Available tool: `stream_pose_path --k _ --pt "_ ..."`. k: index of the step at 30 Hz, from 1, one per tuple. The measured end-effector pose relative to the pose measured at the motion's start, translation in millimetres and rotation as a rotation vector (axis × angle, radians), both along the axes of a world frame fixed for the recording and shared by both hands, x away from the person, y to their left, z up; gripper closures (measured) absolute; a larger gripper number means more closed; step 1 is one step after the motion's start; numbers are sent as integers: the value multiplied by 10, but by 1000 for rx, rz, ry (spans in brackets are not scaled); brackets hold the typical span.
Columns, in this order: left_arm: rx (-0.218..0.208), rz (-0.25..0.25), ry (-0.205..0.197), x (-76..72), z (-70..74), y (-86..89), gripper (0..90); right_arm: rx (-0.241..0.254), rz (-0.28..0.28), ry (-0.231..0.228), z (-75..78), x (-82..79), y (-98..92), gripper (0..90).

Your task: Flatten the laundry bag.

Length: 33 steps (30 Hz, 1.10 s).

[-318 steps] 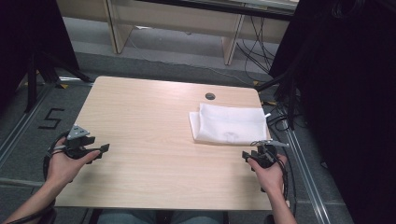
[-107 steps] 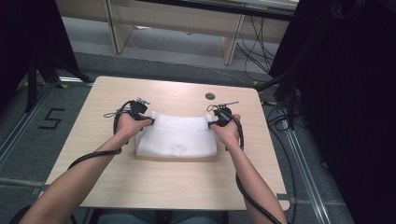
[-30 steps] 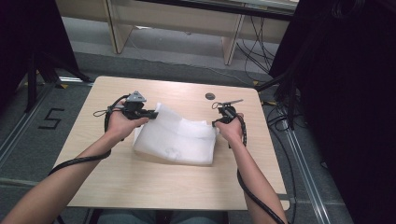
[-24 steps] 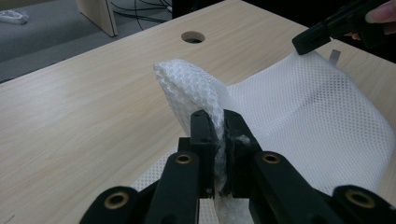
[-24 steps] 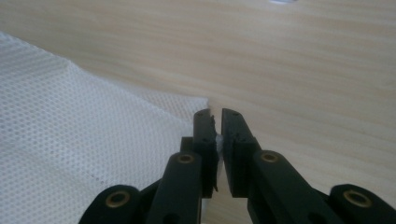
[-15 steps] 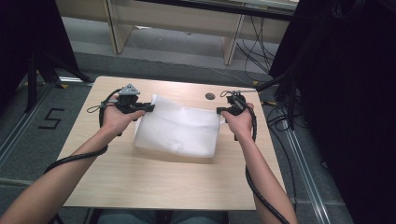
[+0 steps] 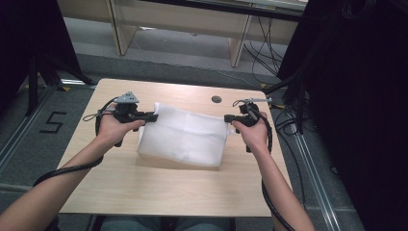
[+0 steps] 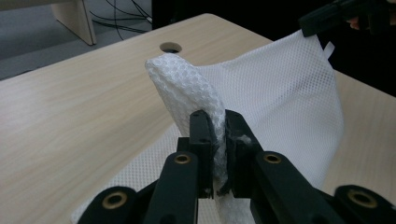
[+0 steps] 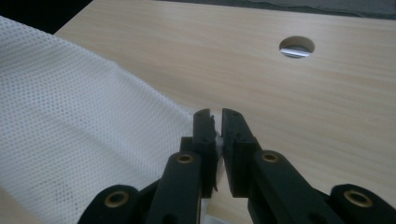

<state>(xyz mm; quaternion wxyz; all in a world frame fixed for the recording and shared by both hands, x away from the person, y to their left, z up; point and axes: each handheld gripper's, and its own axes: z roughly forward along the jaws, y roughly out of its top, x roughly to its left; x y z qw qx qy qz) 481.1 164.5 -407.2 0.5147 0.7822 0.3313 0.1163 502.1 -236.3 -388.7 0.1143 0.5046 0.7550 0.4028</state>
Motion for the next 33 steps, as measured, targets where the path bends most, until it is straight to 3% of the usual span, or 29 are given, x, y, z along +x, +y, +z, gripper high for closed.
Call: stream_pose_path --k 1,3,4,6,7,8,9,11,12,14,16,17,18,19,20,22,23,24,25,26,27,28,31,33 --pt "8 -11 1 -41 -24 9 828 6 16 -20 -25 -17 -12 852" --pt "18 -20 7 -96 -69 16 828 5 18 6 -57 -122 -31 853" --pt "22 -25 14 -122 -88 15 828 17 17 -4 -82 -141 -31 853" --pt "39 -45 21 -172 -123 5 827 5 31 12 -124 -199 -43 853" --pt "48 -55 17 -197 -141 -6 827 -17 40 -2 -149 -220 -46 854" --pt "59 -58 15 -229 -159 -22 827 -8 27 -4 -191 -239 -31 854" --pt "64 -73 17 -257 -182 -35 827 -36 48 12 -205 -250 -46 854" --pt "89 -88 14 -310 -219 -62 827 5 10 36 -252 -298 -3 854" --pt "107 -101 17 -343 -242 -78 827 -12 33 14 -278 -280 -32 854" --pt "133 -120 14 -378 -262 -95 827 10 64 40 -285 -285 -52 854" --pt "143 -120 -5 -396 -272 -105 827 6 76 9 -286 -289 -49 854" --pt "149 -117 -9 -400 -265 -105 827 18 65 38 -266 -313 -36 854" --pt "144 -117 -7 -399 -261 -104 827 10 75 10 -265 -314 -37 854" --pt "145 -118 -6 -400 -262 -104 826 10 80 16 -245 -333 -33 853" --pt "146 -119 -7 -400 -266 -104 826 -31 42 29 -220 -359 -18 852" --pt "145 -116 8 -403 -289 -121 826 -20 36 3 -264 -350 -4 826" --pt "149 -116 7 -404 -298 -131 827 -77 52 66 -252 -347 -15 800" --pt "149 -121 10 -400 -309 -148 827 -81 23 121 -261 -365 21 781" --pt "152 -117 9 -402 -311 -156 828 -110 10 83 -322 -330 21 727" --pt "145 -124 15 -396 -324 -174 828 -115 3 89 -333 -325 30 690" --pt "152 -128 8 -390 -326 -188 829 -114 -40 103 -340 -319 78 646" --pt "152 -126 5 -388 -334 -198 829 -150 -23 89 -317 -295 78 611" --pt "154 -129 22 -369 -350 -222 829 -173 30 -9 -270 -233 197 590" --pt "160 -126 14 -357 -353 -236 828 -154 48 -6 -270 -228 365 585"
